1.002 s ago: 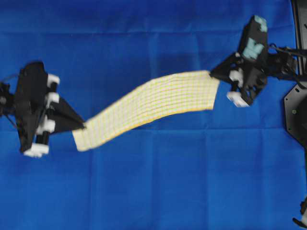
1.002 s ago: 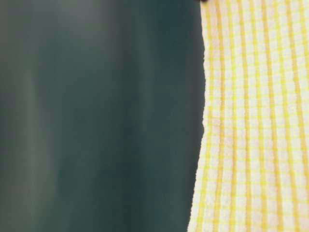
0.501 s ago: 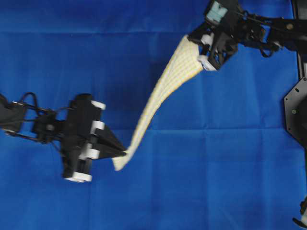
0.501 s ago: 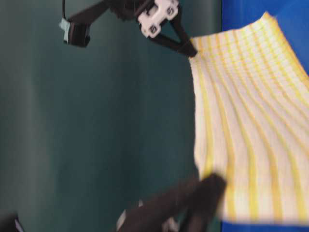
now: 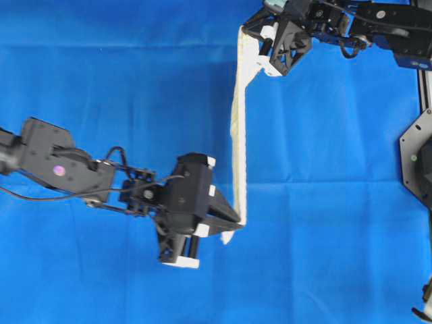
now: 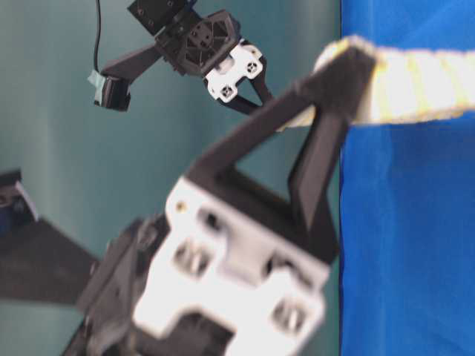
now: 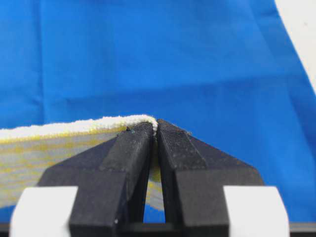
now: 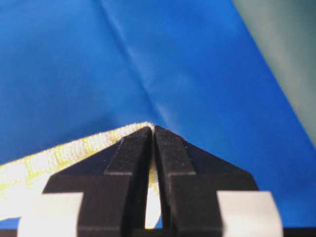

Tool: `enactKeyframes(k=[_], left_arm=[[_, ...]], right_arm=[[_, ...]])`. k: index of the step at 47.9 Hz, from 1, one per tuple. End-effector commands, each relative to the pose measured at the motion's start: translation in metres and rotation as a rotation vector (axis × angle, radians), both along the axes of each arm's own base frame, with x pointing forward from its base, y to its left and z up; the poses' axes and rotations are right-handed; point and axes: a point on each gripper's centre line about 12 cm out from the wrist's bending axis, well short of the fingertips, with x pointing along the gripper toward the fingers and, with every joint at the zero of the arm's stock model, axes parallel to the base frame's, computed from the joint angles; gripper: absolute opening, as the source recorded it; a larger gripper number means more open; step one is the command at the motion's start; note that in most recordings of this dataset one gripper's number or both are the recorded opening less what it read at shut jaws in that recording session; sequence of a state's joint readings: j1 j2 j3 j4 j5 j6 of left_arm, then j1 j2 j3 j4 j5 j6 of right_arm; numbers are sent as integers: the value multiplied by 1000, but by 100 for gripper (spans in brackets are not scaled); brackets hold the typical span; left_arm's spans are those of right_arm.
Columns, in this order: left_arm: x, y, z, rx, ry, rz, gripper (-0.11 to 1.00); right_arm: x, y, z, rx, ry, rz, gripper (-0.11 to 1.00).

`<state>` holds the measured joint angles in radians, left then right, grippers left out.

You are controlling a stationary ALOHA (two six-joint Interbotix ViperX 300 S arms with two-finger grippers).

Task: Fold the yellow towel.
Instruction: 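Rotate the strip vertical, right gripper top, left gripper bottom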

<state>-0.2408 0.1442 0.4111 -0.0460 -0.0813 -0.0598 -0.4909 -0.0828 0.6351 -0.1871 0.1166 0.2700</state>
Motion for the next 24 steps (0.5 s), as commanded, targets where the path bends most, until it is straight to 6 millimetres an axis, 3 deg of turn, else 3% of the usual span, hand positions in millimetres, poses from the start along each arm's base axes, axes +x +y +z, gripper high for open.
enactKeyframes(k=[1,14,24], left_arm=[[11,-13,21,-6,-62,-26,3],[22,-16,17,-3,-66,-28,3],[31,-15,20,-4,-88,-24,3]], right_arm=[[0,-19,17,-37,-44,-32,2],[1,-19,18,-45,-55,-30,2],[-16,-19,17,-41,-49,-53,2]])
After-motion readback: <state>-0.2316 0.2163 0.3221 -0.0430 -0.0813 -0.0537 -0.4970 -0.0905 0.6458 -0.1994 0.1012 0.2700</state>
